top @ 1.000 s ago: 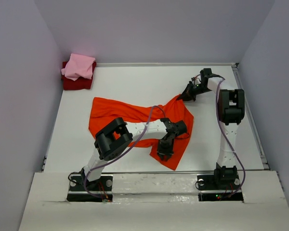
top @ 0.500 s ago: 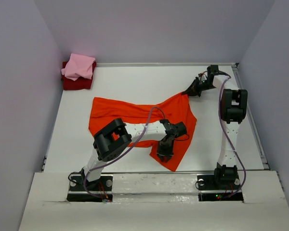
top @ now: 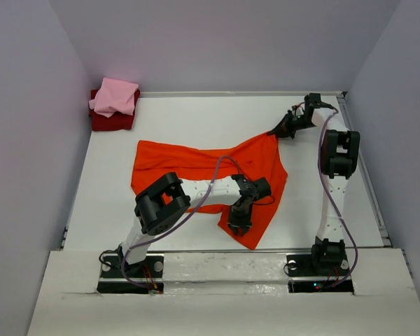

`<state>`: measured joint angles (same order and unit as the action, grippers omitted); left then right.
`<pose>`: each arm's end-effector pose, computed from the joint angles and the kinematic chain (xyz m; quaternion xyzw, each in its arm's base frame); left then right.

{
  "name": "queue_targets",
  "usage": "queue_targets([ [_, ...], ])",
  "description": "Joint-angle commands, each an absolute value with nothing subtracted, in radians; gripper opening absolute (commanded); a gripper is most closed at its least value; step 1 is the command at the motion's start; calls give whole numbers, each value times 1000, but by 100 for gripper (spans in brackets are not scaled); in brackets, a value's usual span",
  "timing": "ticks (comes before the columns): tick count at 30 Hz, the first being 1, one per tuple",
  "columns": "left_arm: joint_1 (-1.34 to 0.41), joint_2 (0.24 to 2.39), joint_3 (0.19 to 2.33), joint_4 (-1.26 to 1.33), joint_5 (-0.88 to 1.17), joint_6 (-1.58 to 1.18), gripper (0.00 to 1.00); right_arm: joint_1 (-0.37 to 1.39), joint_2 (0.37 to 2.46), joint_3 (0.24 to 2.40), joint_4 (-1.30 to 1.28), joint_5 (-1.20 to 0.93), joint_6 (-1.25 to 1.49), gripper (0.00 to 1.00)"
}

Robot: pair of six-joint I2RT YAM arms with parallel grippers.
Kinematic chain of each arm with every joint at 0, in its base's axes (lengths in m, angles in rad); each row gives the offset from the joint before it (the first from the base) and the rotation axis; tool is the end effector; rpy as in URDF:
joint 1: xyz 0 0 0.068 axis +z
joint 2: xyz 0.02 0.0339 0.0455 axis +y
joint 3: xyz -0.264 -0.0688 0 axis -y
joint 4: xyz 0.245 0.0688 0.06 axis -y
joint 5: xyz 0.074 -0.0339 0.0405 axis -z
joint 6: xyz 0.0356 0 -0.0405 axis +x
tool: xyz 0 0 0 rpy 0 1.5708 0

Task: Fold and stack the t-shirts
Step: Fold the flattened tshirt in 1/3 of the way

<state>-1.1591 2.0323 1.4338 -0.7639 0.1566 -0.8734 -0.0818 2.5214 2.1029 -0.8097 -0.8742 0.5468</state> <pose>0.1535 -0.3655 0.1546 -0.1492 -0.9803 0.1291 0.0115 0.5161 -0.0149 0.1310 0.2074 0.8713 0.4415 0.0542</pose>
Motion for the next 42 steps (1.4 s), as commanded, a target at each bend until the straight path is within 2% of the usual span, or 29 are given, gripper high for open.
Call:
queue_targets([
  [1,-1178,2026,1388,-785,152,-879,36,-116,2534,2180,-810,-868,557,0],
  [11,-1178,2025,1384,-779,155,-873,36,-146,2572,2240,-818,-868,558,0],
  [16,-1178,2023,1382,-778,155,-871,36,-146,2591,2269,-816,-877,568,9],
  [31,-1178,2006,1358,-772,160,-882,36,-173,2689,2445,-788,-896,655,12],
  [32,-1178,2005,1358,-770,160,-882,36,-173,2689,2445,-788,-896,657,18],
  [33,-1178,2003,1356,-769,160,-884,36,-173,2689,2445,-788,-896,657,42],
  [34,-1178,2003,1355,-770,160,-884,36,-173,2683,2442,-787,-894,654,55],
  [36,-1178,2002,1355,-770,160,-885,36,-173,2669,2424,-787,-881,644,91],
  [37,-1178,2003,1353,-767,161,-884,36,-173,2662,2416,-788,-874,634,99],
  [42,-1178,2013,1371,-772,160,-877,36,-193,2620,2395,-842,-856,586,100],
])
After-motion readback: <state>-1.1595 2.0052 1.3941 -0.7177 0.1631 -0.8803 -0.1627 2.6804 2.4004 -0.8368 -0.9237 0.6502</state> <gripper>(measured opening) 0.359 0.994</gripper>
